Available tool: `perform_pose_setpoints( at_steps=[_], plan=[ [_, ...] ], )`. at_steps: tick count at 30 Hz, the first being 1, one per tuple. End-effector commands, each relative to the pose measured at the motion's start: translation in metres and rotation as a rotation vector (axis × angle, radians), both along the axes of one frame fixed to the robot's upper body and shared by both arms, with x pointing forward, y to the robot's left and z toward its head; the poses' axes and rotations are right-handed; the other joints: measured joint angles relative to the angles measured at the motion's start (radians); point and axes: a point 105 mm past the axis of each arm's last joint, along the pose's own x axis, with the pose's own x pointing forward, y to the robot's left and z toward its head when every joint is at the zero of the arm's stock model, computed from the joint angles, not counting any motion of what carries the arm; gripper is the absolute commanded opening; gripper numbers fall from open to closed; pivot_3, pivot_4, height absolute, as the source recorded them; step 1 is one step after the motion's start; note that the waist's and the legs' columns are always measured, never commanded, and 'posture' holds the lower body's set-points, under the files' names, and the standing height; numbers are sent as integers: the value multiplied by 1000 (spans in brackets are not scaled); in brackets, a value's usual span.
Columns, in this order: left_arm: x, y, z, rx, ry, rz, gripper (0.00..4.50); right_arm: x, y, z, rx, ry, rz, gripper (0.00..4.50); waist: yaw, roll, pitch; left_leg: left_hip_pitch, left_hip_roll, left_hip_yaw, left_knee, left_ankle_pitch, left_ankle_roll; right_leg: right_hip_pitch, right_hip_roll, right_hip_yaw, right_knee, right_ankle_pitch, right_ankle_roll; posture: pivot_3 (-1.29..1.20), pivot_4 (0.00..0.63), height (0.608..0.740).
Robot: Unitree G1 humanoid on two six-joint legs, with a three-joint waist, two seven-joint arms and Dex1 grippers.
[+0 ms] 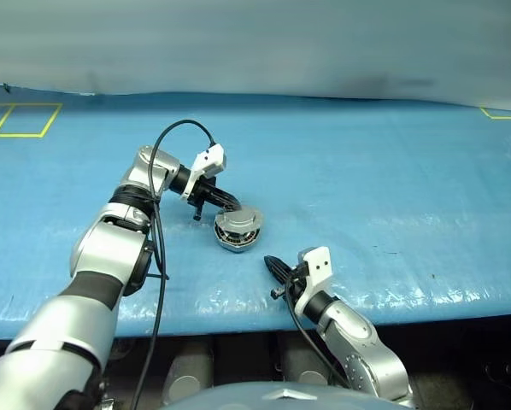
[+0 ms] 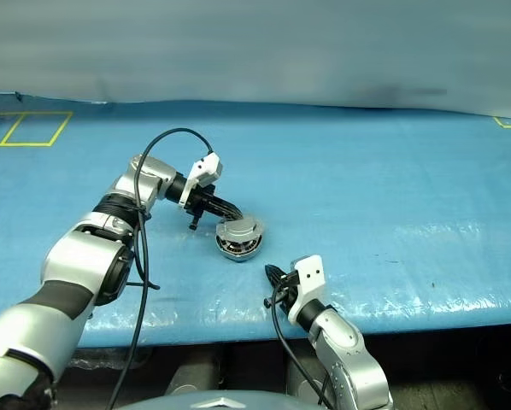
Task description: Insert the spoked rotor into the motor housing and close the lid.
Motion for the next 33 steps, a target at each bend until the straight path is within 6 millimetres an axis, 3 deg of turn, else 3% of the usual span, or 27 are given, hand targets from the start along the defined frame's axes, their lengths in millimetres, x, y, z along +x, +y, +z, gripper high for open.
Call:
perform_pose_setpoints(
  at_steps=[1, 8, 15, 22, 25, 33],
  plan=[
    [-3, 2, -2, 38, -25, -47, 52, 6, -3, 11, 16, -49, -13, 0, 0, 0, 0, 0, 0, 0, 0, 0, 0, 0, 0, 0, 0, 0, 0, 0, 150, 740],
    [-9, 14, -20, 148, -75, -86, 52, 15, -6, 20, 24, -81, -39, 0, 1, 0, 0, 1, 0, 0, 0, 0, 0, 1, 0, 0, 1, 0, 0, 0, 150, 740],
    [0, 5, 8, 21, -170, -36, 52, 31, -13, 50, 38, -172, -104, 0, 0, 1, 0, 1, 0, 0, 2, 0, 0, 2, 0, 0, 1, 0, 0, 0, 150, 740],
    [-16, 2, 18, -96, -293, 88, 52, 47, -6, 68, -67, -210, -99, 0, -5, 1, 0, 1, 0, 0, -1, 0, 0, 0, 0, 1, 1, 0, 0, 0, 150, 740],
    [-29, 7, 16, -167, -322, 231, 0, 52, 2, 77, -103, -223, -53, 581, -5, 2, 0, 1, 1, -1, -2, 0, 0, -1, 1, 1, 1, 0, -1, 0, 150, 740],
    [-71, 36, 7, -249, -413, 494, 0, 61, 40, 91, -150, -229, 153, 3216, -17, 3, -1, 4, 1, 0, -2, 0, 0, 1, 1, 1, 1, -1, -2, 0, 150, 740]
  ],
)
